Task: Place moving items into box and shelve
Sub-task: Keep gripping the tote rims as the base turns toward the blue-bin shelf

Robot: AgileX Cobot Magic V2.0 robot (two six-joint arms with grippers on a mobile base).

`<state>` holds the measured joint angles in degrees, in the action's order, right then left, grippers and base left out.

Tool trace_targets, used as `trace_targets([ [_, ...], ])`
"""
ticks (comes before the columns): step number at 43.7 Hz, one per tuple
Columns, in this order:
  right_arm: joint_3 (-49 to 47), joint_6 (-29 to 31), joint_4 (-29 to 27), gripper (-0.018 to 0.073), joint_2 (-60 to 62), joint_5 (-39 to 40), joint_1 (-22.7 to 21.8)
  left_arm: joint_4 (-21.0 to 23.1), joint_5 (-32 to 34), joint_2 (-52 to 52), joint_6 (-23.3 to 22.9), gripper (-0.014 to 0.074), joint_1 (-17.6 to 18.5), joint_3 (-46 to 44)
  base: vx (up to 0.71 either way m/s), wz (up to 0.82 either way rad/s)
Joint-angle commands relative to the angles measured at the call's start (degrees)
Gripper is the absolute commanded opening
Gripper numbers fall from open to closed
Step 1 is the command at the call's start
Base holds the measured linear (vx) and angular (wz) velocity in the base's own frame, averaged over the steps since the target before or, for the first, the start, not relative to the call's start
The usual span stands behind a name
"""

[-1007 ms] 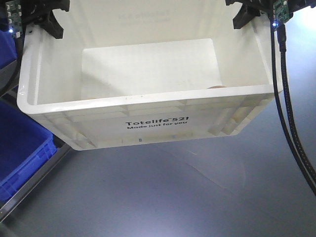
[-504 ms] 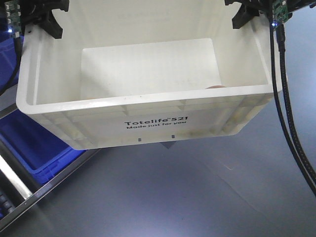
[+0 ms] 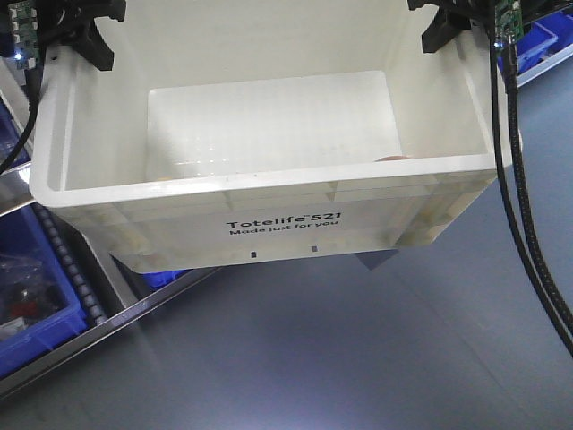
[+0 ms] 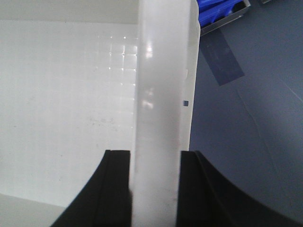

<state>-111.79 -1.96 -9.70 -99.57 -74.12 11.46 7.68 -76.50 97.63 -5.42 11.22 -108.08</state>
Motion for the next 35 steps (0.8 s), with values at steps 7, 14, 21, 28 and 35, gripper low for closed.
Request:
trace_targets([
  [7, -2.83, 3.39, -12.40, -0.0003, 4.80, 0.92, 0.63, 1.36, 4.71, -2.63, 0.49, -0.0006, 0.09, -2.09, -0.11, 0.42],
  [14, -2.83, 3.39, -12.40, -0.0003, 4.80, 0.92, 0.63, 1.36, 4.71, -2.63, 0.49, -0.0006, 0.09, -2.09, -0.09, 0.36],
  [21, -2.83, 3.39, -12.40, -0.0003, 4.80, 0.92, 0.63, 1.36, 4.71, -2.63, 0.49, -0.0006, 0.09, -2.09, -0.07, 0.32],
  [28, -2.83, 3.39, -12.40, -0.0003, 4.80, 0.92, 0.63, 1.36, 4.71, -2.63, 0.49, -0.0006, 0.09, -2.09, -0.05, 0.33],
  [35, -2.83, 3.39, -12.40, -0.0003, 4.80, 0.92, 0.63, 1.36, 4.71, -2.63, 0.49, -0.0006, 0.09, -2.09, -0.04, 0.37],
])
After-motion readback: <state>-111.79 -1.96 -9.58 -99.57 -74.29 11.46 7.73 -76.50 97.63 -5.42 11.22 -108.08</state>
